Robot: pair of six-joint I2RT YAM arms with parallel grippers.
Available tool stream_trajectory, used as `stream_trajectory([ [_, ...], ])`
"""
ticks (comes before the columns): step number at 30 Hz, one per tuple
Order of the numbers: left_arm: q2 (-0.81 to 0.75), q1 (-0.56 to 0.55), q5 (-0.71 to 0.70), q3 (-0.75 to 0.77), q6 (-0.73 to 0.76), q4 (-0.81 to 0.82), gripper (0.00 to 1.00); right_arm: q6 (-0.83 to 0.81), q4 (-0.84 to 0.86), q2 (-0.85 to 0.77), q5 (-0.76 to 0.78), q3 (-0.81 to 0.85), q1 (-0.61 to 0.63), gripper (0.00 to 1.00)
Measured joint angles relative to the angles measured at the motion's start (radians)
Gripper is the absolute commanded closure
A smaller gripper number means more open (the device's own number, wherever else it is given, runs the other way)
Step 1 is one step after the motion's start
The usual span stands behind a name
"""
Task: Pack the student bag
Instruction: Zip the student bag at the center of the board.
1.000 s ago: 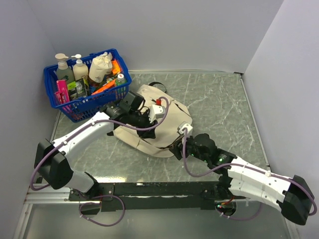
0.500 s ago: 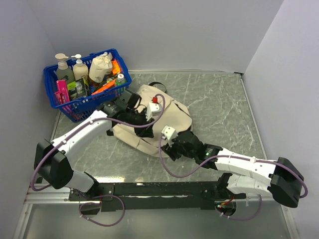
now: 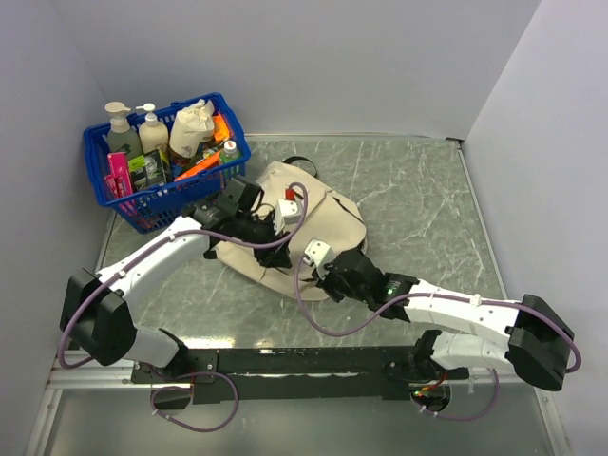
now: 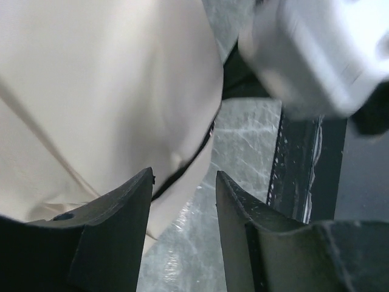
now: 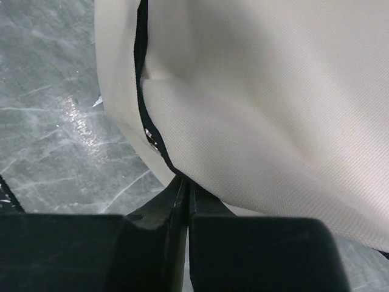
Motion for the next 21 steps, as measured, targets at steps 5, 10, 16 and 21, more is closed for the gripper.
stream_trajectory([
  [5, -0.007, -0.016, 0.006, -0.119, 0.017, 0.028, 0.52, 0.063, -0.054, -0.068, -0.01, 0.006, 0.002, 1.0],
  [10, -0.003, -0.09, 0.003, -0.163, 0.053, 0.046, 0.55, 0.154, -0.099, -0.108, -0.026, 0.013, 0.015, 1.0],
  [16, 0.021, -0.122, -0.003, -0.159, 0.073, 0.086, 0.56, 0.246, -0.14, -0.109, -0.022, 0.024, 0.028, 1.0],
  [21, 0.033, -0.122, -0.025, -0.159, 0.095, 0.131, 0.57, 0.289, -0.177, -0.11, -0.011, 0.039, 0.032, 0.99],
])
